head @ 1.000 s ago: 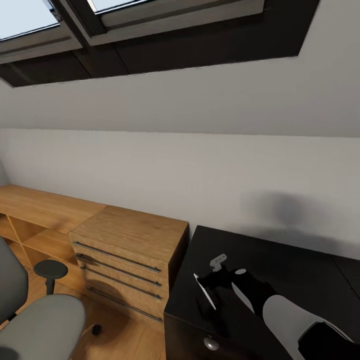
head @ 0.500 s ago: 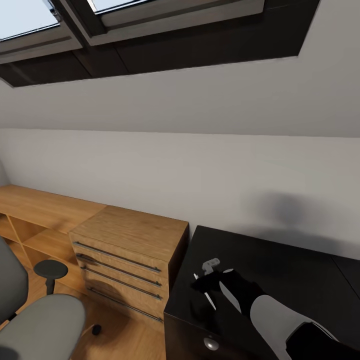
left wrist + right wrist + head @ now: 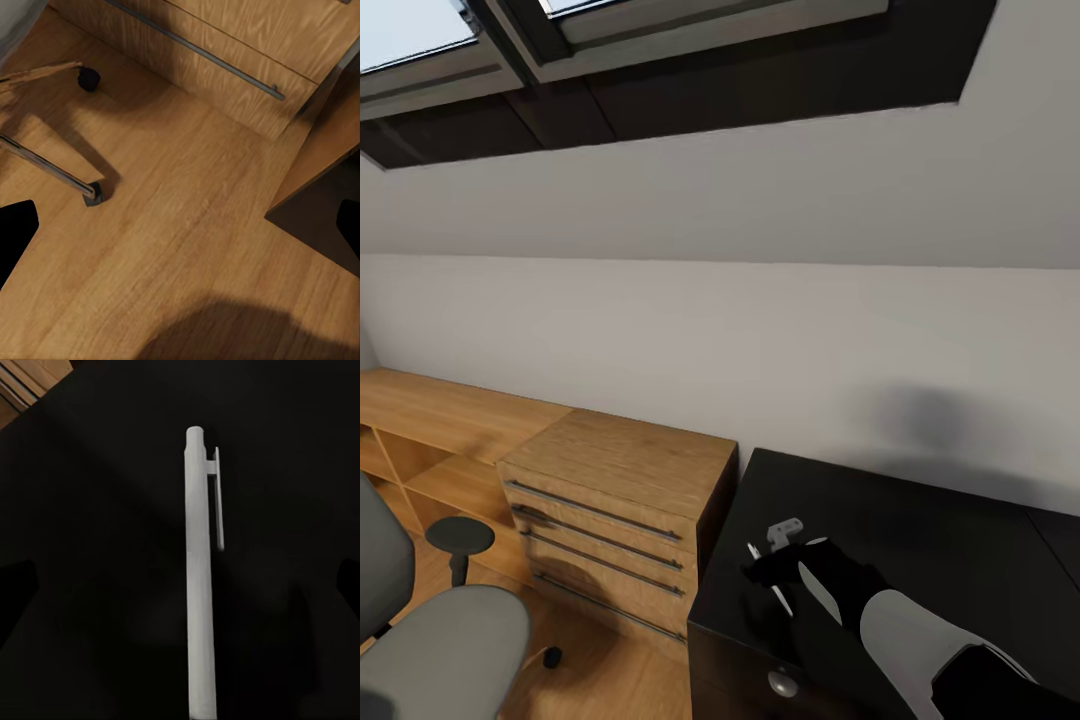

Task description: In the bedroom, organize the workspace by keeping the computer under the desk, ensuring the monitor is on the desk, placing the keyboard on the desk next to the monitor, placing the mouse on the desk next to the keyboard, moving the folder from the swivel chair onto the desk next to the mouse, stacking the notebook on top of the folder with the pen on top of the notebook, and positioning the swivel chair next to the desk.

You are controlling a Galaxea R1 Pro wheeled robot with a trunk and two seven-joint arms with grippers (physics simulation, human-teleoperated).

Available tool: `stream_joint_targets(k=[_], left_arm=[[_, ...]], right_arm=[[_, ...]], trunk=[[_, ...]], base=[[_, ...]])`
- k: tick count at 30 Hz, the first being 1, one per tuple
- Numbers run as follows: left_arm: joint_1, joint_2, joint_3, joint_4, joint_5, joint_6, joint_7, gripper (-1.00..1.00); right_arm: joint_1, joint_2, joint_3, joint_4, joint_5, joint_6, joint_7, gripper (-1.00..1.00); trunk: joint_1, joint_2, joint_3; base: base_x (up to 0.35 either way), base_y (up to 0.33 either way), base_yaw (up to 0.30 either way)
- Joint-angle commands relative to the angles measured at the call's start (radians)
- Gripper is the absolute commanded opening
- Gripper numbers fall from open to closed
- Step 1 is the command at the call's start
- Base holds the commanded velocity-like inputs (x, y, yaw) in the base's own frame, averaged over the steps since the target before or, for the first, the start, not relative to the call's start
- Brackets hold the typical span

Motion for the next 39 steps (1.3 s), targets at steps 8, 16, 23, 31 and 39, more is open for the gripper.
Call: stream_joint_targets(k=[8,16,23,31,39], left_arm=[[0.0,-0.002,0.005,-0.001,-0.001,-0.001,-0.009,1.0],[0.0,-0.002,0.005,-0.001,-0.001,-0.001,-0.008,1.0],[0.0,-0.002,0.005,-0.001,-0.001,-0.001,-0.008,1.0],[0.0,-0.002,0.006,-0.001,-0.001,-0.001,-0.008,1.0],[0.0,-0.001,0.007,-0.001,-0.001,-0.001,-0.008,1.0]], right_arm=[[-0.001,-0.001,0.006,-0.001,-0.01,0.014,-0.014,1.0],[-0.001,-0.001,0.006,-0.001,-0.01,0.015,-0.058,1.0],[-0.001,0.0,0.006,-0.001,-0.01,0.015,-0.105,1.0],[-0.001,0.001,0.007,-0.001,-0.01,0.016,-0.116,1.0],[-0.001,0.001,0.008,-0.001,-0.009,0.017,-0.117,1.0]], trunk=[[0.031,-0.057,-0.026],[0.062,-0.113,-0.051],[0.088,-0.162,-0.073],[0.108,-0.197,-0.089],[0.108,-0.197,-0.089]], base=[[0.0,0.0,0.0],[0.0,0.0,0.0],[0.0,0.0,0.0],[0.0,0.0,0.0],[0.0,0.0,0.0]])
